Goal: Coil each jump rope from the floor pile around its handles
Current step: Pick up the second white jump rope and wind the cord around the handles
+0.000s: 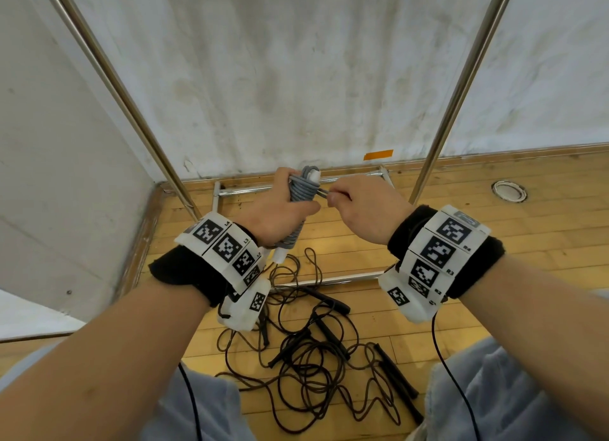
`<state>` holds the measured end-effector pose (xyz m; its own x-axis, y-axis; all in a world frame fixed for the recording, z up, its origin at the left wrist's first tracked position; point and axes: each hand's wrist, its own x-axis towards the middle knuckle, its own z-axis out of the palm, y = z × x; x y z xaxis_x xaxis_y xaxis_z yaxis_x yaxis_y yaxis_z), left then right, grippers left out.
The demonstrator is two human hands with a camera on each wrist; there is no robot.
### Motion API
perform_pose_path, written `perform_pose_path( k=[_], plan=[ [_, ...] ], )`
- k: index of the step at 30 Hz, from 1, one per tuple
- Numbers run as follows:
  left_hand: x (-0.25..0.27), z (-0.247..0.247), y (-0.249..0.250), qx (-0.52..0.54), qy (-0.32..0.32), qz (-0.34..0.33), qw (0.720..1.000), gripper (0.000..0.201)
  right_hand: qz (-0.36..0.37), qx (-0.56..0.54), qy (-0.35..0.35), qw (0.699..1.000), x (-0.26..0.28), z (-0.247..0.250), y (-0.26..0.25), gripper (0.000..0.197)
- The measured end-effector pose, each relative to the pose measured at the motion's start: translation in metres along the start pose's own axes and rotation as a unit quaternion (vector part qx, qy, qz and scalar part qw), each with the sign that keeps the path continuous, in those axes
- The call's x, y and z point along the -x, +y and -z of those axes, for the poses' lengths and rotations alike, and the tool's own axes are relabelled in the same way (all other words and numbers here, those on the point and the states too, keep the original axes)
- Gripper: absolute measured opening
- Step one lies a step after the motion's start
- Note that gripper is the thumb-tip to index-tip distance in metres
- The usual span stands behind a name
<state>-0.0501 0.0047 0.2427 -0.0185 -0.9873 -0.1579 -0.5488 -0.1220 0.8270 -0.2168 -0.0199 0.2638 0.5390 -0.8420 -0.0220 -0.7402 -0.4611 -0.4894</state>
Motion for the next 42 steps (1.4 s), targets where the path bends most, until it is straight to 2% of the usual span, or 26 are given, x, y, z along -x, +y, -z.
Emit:
perform_pose_path(
  k=[2, 4, 7, 10, 17, 22, 25, 27, 31, 34, 36, 39, 42],
  plan=[
    [0.001, 0.002, 0.001, 0.02, -0.028, 0.018, 0.999, 0.041, 0.001, 0.003, 0.005, 1.0, 0.001, 0.001, 0.001, 0.027],
    [0.003, 0.001, 0.002, -0.002, -0.032, -0.003, 0.999, 0.039, 0.002, 0.005, 0.008, 1.0, 0.001, 0.001, 0.0, 0.027],
    [0.006, 0.005, 0.003, -0.029, 0.017, -0.048, 0.998, 0.036, 0.002, -0.002, 0.007, 1.0, 0.001, 0.001, -0.001, 0.025],
    [0.009, 0.01, 0.004, -0.016, 0.058, -0.054, 0.997, 0.041, 0.018, -0.018, 0.002, 1.0, 0.001, 0.003, -0.001, 0.024],
    [0.009, 0.006, 0.007, 0.054, 0.036, -0.08, 0.995, 0.027, 0.027, -0.035, 0.031, 0.999, 0.003, 0.004, -0.004, 0.03],
    [0.01, 0.004, 0.008, 0.095, 0.041, -0.055, 0.993, 0.026, -0.013, -0.023, 0.02, 0.999, 0.003, 0.007, 0.0, 0.043],
    [0.007, 0.005, 0.008, 0.061, 0.097, -0.075, 0.991, 0.029, -0.015, -0.041, 0.038, 0.998, 0.002, 0.008, -0.001, 0.031],
    [0.003, 0.005, 0.008, 0.056, 0.112, -0.065, 0.99, 0.036, -0.016, -0.066, 0.048, 0.997, 0.002, 0.007, -0.004, 0.029],
    [-0.002, 0.003, 0.011, 0.132, 0.043, 0.004, 0.99, 0.04, -0.028, -0.093, 0.014, 0.995, 0.003, 0.007, -0.006, 0.026],
    [-0.001, 0.004, 0.009, 0.076, 0.035, -0.025, 0.996, 0.043, -0.018, -0.101, 0.015, 0.995, 0.004, 0.009, -0.005, 0.028],
    [0.0, 0.008, 0.008, 0.045, 0.051, -0.055, 0.996, 0.043, -0.01, -0.118, 0.02, 0.993, 0.005, 0.009, -0.007, 0.024],
    [0.003, 0.011, 0.008, 0.032, 0.08, -0.078, 0.993, 0.042, -0.001, -0.101, 0.019, 0.995, 0.005, 0.008, -0.009, 0.029],
    [0.006, 0.012, 0.008, 0.024, 0.079, -0.08, 0.993, 0.043, 0.008, -0.074, 0.058, 0.996, 0.005, 0.007, -0.007, 0.024]
  ],
)
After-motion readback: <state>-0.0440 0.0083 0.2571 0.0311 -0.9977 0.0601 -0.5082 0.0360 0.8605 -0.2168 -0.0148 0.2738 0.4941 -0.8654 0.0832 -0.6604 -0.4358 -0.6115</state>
